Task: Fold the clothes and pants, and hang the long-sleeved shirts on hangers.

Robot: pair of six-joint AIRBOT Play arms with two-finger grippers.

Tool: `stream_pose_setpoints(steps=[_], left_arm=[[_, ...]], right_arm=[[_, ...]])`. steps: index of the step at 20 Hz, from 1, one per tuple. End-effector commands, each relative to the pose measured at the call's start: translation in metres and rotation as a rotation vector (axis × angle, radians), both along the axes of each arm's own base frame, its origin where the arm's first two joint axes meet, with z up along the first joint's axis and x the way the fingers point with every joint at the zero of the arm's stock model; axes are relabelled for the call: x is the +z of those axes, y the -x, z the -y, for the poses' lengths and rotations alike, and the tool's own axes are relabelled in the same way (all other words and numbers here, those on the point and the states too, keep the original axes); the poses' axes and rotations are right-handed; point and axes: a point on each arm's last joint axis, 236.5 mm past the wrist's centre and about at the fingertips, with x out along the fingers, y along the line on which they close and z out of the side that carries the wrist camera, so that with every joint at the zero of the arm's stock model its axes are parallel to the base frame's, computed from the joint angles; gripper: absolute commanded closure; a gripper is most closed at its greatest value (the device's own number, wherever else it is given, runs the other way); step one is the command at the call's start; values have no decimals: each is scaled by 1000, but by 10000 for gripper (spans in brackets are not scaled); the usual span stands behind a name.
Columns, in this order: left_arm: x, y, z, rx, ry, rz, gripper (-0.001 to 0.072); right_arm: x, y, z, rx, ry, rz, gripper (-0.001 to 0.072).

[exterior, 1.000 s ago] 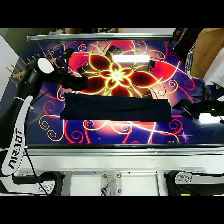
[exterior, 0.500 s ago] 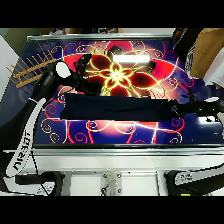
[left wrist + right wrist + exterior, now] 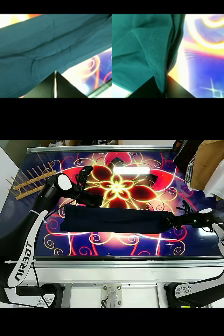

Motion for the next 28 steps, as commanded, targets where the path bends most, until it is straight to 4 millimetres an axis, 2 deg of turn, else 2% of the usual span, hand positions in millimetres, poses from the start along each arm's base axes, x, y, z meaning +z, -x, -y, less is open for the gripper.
stream_pose_setpoints(steps=[1,4,8,10,13,17,19,24,28], left_arm=[[-19,-2,14,-3,17,-35,698],[-52,-5,44,-5,55,-71,698],[-95,-4,91,-6,121,-111,698],[-112,6,112,-55,120,-149,698],[-123,9,142,-133,115,-154,698],[-135,16,172,-204,111,-163,698],[-144,18,178,-223,99,-172,698],[-158,23,175,-224,84,-204,698],[-151,15,168,-210,91,-194,698]], right_arm=[[22,0,11,5,67,2,699],[65,7,24,69,149,-15,699],[137,-1,28,84,240,41,699],[167,-3,18,100,273,59,699],[201,-7,-13,173,296,97,699],[230,-15,-53,248,373,162,699],[243,-17,-73,279,380,202,699],[262,-16,-106,330,374,259,699],[268,-13,-126,350,363,275,699]])
